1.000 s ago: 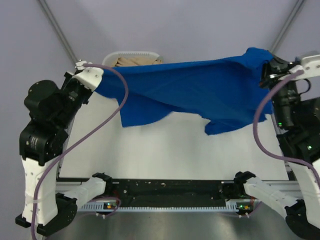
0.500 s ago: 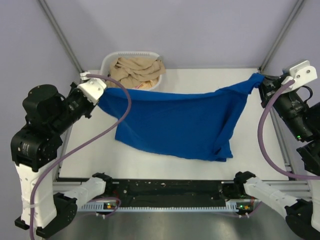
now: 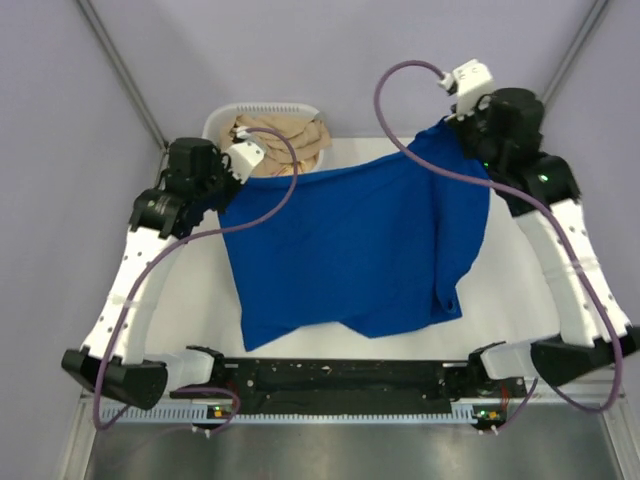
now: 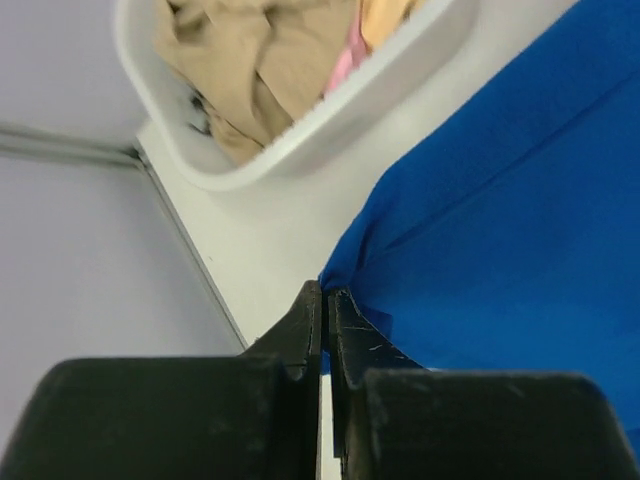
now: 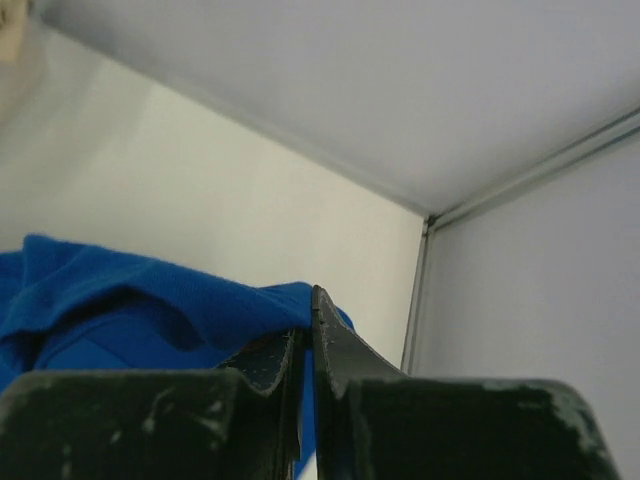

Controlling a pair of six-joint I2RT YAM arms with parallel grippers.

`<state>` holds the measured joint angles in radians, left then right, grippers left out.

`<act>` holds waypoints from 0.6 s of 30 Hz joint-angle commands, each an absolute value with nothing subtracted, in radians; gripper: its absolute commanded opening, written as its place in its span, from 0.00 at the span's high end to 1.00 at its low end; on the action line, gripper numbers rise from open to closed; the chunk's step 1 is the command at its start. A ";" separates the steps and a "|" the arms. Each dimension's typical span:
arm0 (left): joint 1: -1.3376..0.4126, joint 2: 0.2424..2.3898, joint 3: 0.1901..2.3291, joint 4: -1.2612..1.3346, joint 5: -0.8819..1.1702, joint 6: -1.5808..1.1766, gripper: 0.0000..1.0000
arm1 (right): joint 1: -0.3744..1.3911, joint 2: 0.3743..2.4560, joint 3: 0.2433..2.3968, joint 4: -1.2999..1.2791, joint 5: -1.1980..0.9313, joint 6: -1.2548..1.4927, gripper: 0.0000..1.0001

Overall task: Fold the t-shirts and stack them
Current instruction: Flatten out the tshirt

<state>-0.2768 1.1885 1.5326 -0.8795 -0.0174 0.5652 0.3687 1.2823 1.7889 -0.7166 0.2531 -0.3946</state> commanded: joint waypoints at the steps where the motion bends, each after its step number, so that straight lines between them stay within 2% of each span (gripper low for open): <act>1: -0.236 1.233 1.535 -0.735 -0.067 0.566 1.00 | 0.321 1.393 1.788 -0.713 0.245 -0.413 1.00; 4: -0.233 1.264 1.624 -0.733 -0.054 0.566 1.00 | 0.261 1.422 1.879 -0.712 0.236 -0.376 1.00; 8: -0.245 1.273 1.724 -0.738 0.083 0.549 1.00 | 0.161 1.469 2.101 -0.709 0.265 -0.359 1.00; 12: -0.272 1.282 1.769 -0.726 0.090 0.534 1.00 | 0.152 1.467 2.249 -0.715 0.284 -0.405 1.00; 14: -0.272 1.278 1.755 -0.723 0.094 0.537 1.00 | 0.150 1.415 2.189 -0.732 0.238 -0.396 1.00; 18: -0.272 1.206 1.631 -0.738 0.126 0.590 1.00 | 0.161 1.214 1.859 -0.827 -0.108 -0.428 1.00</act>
<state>-0.2821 1.2709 1.7267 -0.7353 0.1123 0.5522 0.1604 1.3548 2.0899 -0.7261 0.1528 -0.3931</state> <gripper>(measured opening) 0.012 0.008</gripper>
